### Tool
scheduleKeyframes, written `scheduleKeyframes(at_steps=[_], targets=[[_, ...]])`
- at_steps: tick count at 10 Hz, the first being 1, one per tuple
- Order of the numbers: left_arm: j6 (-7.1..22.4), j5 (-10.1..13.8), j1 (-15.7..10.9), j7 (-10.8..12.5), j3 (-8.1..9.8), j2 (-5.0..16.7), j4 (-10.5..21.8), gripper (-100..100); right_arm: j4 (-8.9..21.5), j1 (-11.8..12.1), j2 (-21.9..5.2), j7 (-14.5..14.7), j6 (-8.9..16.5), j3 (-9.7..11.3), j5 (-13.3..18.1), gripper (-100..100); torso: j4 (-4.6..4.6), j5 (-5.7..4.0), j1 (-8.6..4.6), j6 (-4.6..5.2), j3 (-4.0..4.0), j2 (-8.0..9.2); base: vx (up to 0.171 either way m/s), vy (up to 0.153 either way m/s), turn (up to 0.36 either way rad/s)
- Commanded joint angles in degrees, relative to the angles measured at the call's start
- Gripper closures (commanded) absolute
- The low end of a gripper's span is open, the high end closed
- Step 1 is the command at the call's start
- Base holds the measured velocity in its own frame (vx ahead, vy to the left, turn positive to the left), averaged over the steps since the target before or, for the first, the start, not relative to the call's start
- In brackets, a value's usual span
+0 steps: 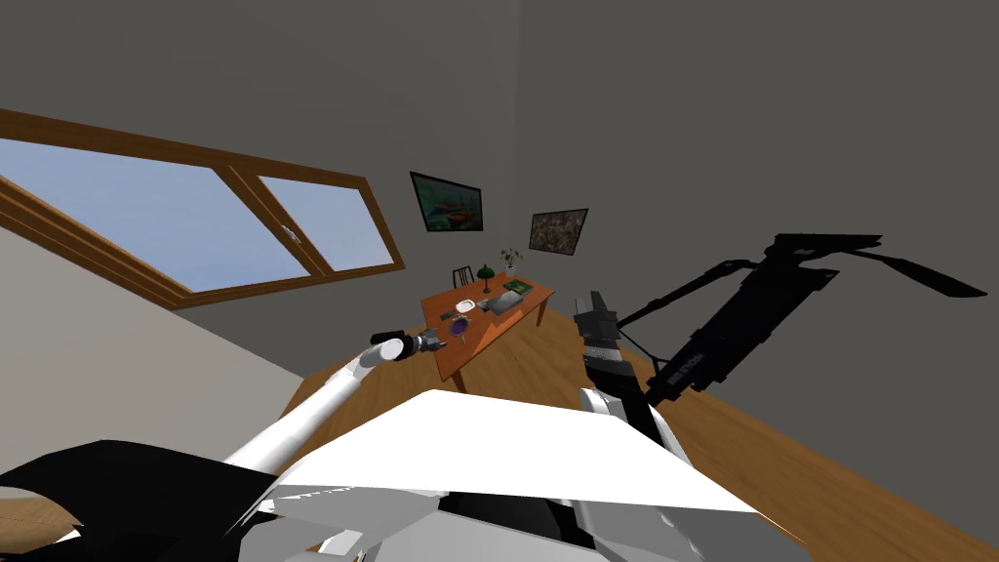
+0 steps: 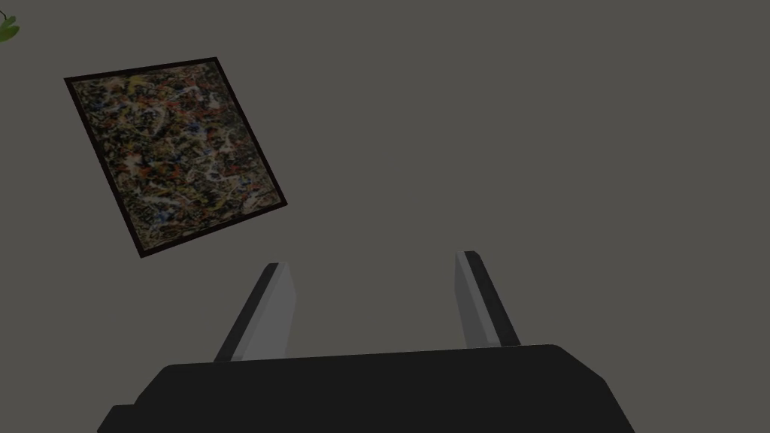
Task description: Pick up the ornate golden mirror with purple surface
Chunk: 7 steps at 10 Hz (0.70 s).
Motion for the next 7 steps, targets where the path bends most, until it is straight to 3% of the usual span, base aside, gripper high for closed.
scheduleKeyframes(at_steps=[1,2,3,4,7], targets=[[2.4,1.3,0.0,0.1,0.18,0.9,0.3,-100,0.0,0.0,0.0,0.0,0.0,0.0,0.0,0,0.00,0.00,0.00,0.00,0.00,0.00,0.053,-0.014,-0.015],[4.2,3.5,-0.6,0.3,0.20,2.3,1.4,-100,0.0,0.0,0.0,0.0,0.0,0.0,0.0,0,0.00,0.00,0.02,-0.01,0.01,0.02,0.055,-0.024,-0.031],[5.3,3.5,-0.6,0.3,0.20,2.3,1.4,-100,0.0,0.0,0.0,0.0,0.0,0.0,0.0,0,0.00,0.00,-0.01,0.00,0.01,0.01,0.049,-0.016,-0.017],[7.2,5.5,-1.1,0.5,0.20,3.6,2.4,-100,0.0,0.0,0.0,0.0,0.0,0.0,0.0,0,0.00,0.00,0.01,-0.01,0.02,0.04,0.057,-0.028,-0.031],[10.5,7.3,-1.6,0.7,0.18,4.9,3.3,-100,0.0,0.0,0.0,0.0,0.0,0.0,0.0,0,0.00,0.00,0.02,0.00,0.00,0.00,0.054,-0.015,-0.021]])
